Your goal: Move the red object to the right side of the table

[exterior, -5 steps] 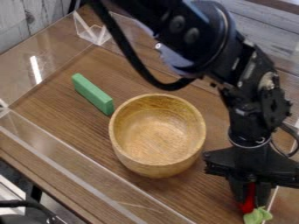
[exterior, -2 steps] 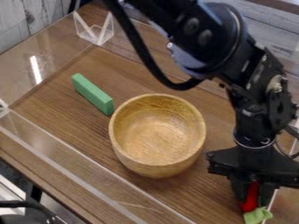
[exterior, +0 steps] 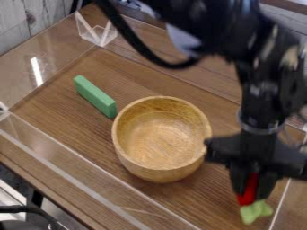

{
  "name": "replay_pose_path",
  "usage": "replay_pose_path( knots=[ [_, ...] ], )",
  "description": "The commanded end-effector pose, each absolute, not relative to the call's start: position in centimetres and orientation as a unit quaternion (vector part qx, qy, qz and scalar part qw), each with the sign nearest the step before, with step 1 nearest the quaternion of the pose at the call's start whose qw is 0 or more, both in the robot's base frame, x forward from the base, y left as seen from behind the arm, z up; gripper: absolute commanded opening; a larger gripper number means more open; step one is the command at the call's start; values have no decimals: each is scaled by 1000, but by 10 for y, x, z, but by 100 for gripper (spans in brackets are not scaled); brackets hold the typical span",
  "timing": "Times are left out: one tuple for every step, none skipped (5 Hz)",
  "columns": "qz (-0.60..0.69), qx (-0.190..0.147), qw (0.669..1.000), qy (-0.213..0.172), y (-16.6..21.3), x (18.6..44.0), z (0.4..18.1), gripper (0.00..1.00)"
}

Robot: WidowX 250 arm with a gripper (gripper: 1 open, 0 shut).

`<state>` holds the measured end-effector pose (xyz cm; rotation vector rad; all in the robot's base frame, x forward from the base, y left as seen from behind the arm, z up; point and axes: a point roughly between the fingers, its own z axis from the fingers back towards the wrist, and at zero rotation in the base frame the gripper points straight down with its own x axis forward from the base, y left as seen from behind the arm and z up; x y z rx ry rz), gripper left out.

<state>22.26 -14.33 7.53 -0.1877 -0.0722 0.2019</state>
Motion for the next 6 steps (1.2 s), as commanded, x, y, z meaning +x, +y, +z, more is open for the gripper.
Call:
replay_pose_path(
  knots=[
    [83, -110, 989, -58, -155, 234, 108, 0],
    [72, -110, 990, -55, -157, 235, 115, 0],
    [95, -108, 988, -54, -150, 230, 107, 100],
    [115, -104, 986, -53, -142, 226, 96, 0],
    [109, -106, 987, -57, -132, 223, 107, 0],
    [106, -107, 987, -57, -119, 222, 110, 0]
  ],
)
